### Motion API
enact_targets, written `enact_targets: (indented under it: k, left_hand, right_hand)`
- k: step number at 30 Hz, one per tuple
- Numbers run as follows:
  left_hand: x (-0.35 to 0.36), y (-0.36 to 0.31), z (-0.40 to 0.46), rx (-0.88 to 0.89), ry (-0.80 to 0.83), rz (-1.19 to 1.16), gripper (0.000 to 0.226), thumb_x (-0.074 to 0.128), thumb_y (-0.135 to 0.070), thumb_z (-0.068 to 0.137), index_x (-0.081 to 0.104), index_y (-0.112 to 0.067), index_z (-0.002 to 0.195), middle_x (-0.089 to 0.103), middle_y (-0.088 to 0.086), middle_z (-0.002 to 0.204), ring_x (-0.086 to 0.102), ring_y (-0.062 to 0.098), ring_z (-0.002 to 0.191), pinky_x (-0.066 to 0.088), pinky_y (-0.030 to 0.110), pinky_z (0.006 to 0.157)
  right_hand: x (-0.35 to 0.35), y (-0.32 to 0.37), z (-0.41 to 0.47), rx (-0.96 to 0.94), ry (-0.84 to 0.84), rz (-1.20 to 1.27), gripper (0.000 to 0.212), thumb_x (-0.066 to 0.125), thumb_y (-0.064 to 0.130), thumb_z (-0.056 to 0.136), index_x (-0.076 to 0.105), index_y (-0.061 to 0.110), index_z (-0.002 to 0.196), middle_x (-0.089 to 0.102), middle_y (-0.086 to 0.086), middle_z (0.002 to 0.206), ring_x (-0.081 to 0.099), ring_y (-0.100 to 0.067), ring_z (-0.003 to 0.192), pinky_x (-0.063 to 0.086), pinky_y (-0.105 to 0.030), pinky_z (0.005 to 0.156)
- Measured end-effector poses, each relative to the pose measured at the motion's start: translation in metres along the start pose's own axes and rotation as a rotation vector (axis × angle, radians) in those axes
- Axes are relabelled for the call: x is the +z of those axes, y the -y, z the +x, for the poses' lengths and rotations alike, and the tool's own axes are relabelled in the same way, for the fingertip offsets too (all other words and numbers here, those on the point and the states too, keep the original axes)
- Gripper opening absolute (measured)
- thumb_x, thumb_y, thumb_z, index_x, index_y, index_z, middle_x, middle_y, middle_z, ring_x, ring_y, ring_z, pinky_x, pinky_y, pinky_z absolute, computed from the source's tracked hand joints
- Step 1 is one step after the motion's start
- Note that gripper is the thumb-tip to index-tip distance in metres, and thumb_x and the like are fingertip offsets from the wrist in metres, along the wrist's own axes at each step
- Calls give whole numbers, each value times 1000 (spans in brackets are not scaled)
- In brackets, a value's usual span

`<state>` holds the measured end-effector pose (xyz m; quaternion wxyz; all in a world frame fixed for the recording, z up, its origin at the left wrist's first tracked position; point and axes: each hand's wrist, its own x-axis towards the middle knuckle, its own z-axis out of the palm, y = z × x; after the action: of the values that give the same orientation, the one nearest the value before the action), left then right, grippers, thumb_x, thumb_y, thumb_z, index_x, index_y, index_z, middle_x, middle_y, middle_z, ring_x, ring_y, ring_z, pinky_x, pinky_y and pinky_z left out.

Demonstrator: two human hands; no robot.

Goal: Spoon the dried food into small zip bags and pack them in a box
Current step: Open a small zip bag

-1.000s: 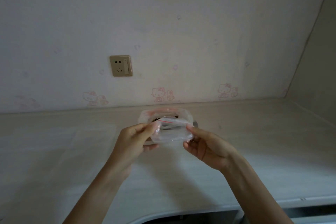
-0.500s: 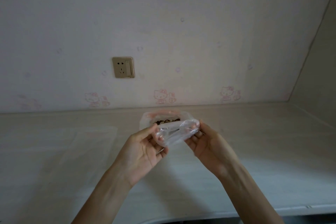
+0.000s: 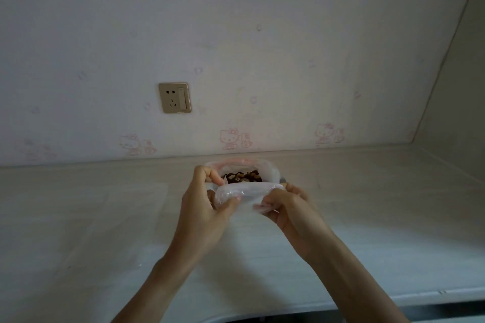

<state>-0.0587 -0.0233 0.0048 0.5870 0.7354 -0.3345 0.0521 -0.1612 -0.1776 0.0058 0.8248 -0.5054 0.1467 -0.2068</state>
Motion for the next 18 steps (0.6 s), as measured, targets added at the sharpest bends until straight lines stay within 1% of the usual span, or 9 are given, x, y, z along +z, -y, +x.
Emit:
enact_targets:
  k: [2,5,6,8,11,13,14,16,18]
  left_hand:
    - [-3,-1,0,171,7,94,45,79,-10,87,46,-40,92,63,-11,99,66,21,72,54,44,57]
    - [-8,-6,2,327,44,211,40,73,-9,90,47,-39,89,61,-14,116,64,8,111,52,25,69]
    - [-10,-6,3,333,63,231,39,72,-8,90,47,-38,88,61,-16,118,62,5,116,51,21,70]
    - [-11,-6,4,291,92,245,36,71,-13,92,47,-39,85,62,-19,116,67,5,101,53,24,68]
    - [-9,-6,6,183,125,191,33,71,-18,95,47,-39,85,66,-14,110,64,20,60,57,45,57]
    - [-8,-10,6,155,132,159,39,71,-12,96,45,-39,83,66,-11,113,65,18,53,60,44,56]
    - [-8,-12,6,149,141,159,41,70,-8,97,45,-37,83,66,-9,117,67,17,54,61,42,55]
    - [-10,-17,7,168,169,197,44,63,5,96,47,-34,84,64,-11,122,70,15,57,62,38,58]
    - [-12,-21,7,203,200,279,50,56,14,90,52,-34,76,60,-19,127,69,10,59,61,33,63]
  right_hand:
    - [1,3,-2,-9,-53,-86,15,55,-13,88,65,-2,91,72,-14,86,72,-24,81,60,-29,73]
    - [1,4,-5,-81,-172,-296,12,59,-4,95,56,1,105,70,-20,101,74,-31,87,56,-20,58]
    - [0,3,-5,-131,-197,-378,14,60,-1,96,52,7,105,68,-19,104,73,-30,87,55,-20,57]
    - [-3,1,-7,-306,-219,-593,22,61,1,95,46,15,102,63,-10,103,69,-24,86,55,-25,58]
    - [-2,-1,-11,-669,-200,-938,31,59,-10,91,48,17,102,57,4,102,58,-14,86,53,-32,67]
    - [-1,-1,-12,-821,-131,-1121,35,50,-18,87,54,16,96,56,4,108,56,-14,80,48,-31,58]
    - [-1,0,-12,-850,-97,-1199,38,47,-21,85,59,15,90,56,2,114,59,-14,83,47,-30,56]
    - [1,3,-13,-821,-58,-1317,43,46,-22,86,71,13,85,58,-4,127,64,-22,102,53,-31,63]
    - [4,6,-13,-755,-54,-1378,44,48,-17,91,78,15,97,58,-6,134,62,-25,112,54,-31,71]
